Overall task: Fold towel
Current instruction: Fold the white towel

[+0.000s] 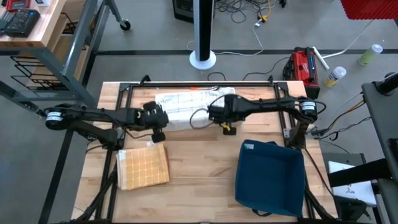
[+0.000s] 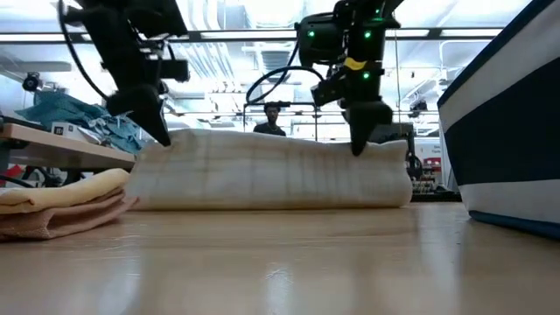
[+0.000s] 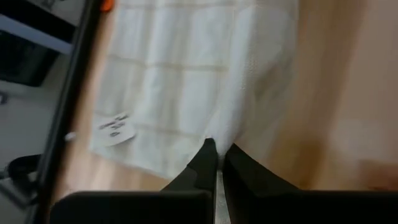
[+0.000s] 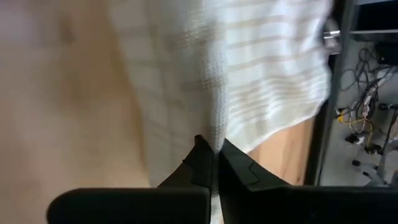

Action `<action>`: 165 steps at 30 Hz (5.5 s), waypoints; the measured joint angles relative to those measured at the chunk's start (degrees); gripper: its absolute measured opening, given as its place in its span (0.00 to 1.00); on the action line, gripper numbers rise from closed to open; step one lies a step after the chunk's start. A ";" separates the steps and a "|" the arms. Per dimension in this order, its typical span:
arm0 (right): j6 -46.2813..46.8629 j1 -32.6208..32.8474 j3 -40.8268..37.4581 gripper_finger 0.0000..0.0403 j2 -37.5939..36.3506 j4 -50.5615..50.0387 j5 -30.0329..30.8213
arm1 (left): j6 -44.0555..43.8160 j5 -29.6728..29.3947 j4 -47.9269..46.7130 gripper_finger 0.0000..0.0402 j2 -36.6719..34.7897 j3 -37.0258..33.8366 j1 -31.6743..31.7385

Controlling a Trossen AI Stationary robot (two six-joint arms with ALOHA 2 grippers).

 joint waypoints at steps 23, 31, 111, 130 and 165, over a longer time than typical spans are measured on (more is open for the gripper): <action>-8.48 -18.18 4.45 0.00 0.57 14.59 -2.68 | 24.85 0.96 21.61 0.01 12.60 -0.19 32.10; -8.25 -19.56 4.40 0.00 5.23 17.87 -1.52 | 25.76 1.11 21.60 0.01 19.73 2.44 33.61; 3.43 -10.79 7.10 0.00 15.75 3.82 -19.07 | 1.26 45.59 -3.40 0.09 15.35 0.65 28.82; 8.73 -10.53 -4.17 0.00 -9.63 11.02 -18.71 | 6.52 11.03 21.26 0.09 19.18 2.79 32.58; 29.58 -19.20 -22.38 0.01 -17.18 31.22 -17.36 | -2.42 33.87 40.04 0.09 10.61 -0.68 28.94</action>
